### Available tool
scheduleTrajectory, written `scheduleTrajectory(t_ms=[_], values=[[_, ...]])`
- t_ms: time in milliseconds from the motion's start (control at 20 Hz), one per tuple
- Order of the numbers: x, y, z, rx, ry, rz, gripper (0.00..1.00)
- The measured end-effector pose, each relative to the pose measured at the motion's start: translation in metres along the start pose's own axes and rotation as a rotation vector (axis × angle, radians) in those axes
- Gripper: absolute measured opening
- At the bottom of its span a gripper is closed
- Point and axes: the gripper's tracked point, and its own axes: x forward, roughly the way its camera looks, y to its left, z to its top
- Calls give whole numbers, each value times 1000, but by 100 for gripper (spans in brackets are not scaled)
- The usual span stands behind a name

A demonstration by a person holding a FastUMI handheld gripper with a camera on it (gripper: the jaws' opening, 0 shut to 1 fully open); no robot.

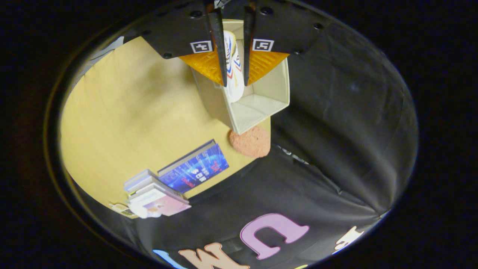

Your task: Open the storage box then place both shoes into the box .Put the left shoe in first, then the right shoe, with the right side of both shoes facing outward in a uniform manner.

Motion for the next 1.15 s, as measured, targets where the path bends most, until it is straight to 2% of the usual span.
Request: scheduleTrajectory(t_ms=[300, 650, 950, 1150], values=[[-59, -19, 109, -191, -333, -22, 25], [-144, -15, 213, -391, -621, -78, 24], [-224, 2, 302, -430, -804, -66, 24], [-266, -11, 342, -470, -893, -97, 24]])
